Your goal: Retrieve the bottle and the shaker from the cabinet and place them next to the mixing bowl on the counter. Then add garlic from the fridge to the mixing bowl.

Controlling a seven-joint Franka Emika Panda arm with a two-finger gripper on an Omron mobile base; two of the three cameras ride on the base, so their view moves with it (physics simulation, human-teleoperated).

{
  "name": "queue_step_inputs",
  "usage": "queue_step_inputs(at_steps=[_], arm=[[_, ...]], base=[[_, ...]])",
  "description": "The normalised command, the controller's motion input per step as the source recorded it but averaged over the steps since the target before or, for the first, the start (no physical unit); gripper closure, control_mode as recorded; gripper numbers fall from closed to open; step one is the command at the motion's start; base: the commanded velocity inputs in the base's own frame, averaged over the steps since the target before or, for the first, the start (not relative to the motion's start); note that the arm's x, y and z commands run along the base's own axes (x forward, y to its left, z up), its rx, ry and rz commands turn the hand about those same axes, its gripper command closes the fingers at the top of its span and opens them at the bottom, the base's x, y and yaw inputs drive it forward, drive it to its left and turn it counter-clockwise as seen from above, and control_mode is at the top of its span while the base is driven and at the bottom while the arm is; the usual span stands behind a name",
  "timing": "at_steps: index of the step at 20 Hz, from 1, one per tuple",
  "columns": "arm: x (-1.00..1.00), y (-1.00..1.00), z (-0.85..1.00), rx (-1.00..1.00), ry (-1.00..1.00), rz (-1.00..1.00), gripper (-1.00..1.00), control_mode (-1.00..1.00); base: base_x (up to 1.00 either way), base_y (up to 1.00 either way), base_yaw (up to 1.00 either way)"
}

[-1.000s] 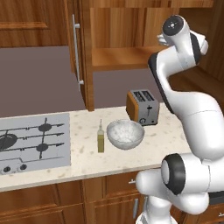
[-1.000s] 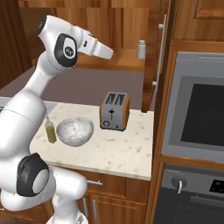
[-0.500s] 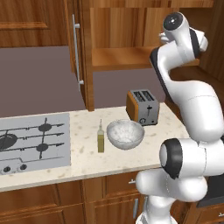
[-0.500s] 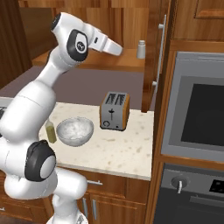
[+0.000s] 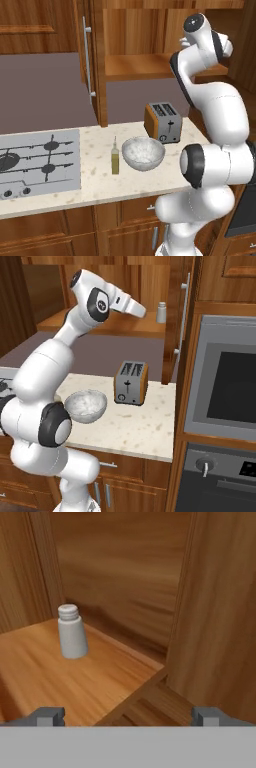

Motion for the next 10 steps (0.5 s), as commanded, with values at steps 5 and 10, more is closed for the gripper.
queue_step_inputs(at_steps=[5,10], arm=[[0.33,-0.13,-0.18,0.00,0.01,0.00,-1.00,-1.00],[0.34,-0.13,-0.18,0.00,0.00,0.00,-1.00,-1.00]], base=[[0.00,0.00,0.00],[0.00,0.00,0.00]])
